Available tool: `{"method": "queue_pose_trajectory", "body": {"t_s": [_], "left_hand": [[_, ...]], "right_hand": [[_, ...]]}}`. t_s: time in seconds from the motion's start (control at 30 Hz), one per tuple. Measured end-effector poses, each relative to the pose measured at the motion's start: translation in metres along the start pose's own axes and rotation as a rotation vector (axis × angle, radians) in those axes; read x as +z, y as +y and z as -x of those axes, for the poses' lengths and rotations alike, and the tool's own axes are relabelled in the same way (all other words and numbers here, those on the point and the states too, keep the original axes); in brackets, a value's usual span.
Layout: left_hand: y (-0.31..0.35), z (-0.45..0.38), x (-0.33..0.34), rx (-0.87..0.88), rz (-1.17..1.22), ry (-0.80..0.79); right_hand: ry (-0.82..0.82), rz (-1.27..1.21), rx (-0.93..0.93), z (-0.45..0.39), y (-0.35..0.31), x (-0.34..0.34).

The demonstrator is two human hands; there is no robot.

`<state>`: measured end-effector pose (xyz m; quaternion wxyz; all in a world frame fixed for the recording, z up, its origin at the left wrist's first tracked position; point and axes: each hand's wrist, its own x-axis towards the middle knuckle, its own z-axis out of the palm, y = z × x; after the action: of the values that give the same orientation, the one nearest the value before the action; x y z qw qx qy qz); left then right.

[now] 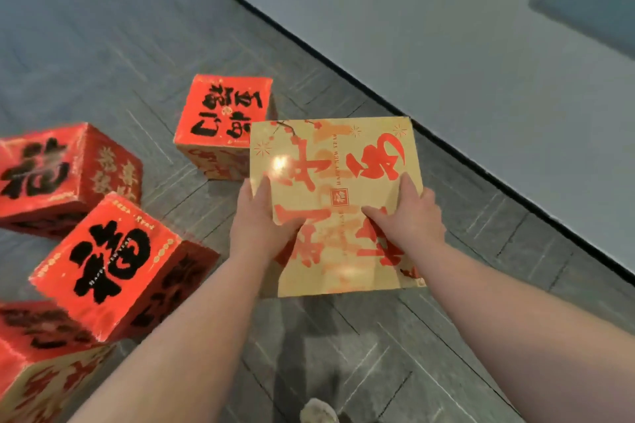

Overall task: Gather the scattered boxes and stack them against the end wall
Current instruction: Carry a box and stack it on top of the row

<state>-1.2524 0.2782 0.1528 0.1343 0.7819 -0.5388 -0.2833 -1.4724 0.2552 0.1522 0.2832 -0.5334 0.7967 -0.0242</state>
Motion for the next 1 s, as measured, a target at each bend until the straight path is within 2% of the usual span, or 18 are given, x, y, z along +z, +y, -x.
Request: {"method": "queue_pose_trajectory", "body": {"t_s": [0.23,0.53,0.73,1.0], "left_hand": [[0.212,0.040,-0.009,0.281,-0.115,-0.045],[0.435,0.176,0.052,0.630,-0.212,-0.235],[0.535,0.287,0.102,1.005,-0.185,-0.432],[0.605,0.480,0.138,1.416,-0.181,-0.668]], "right_hand": [[0.148,-0.198,0.171,0.013,0.106,-0.165],[0.345,-0.329,0.430,0.111,0.305,-0.329],[0.557,-0.405,0.695,0.225,0.414,-0.383],[0.760,-0.457,1.075,0.414,0.512,-0.407]]}}
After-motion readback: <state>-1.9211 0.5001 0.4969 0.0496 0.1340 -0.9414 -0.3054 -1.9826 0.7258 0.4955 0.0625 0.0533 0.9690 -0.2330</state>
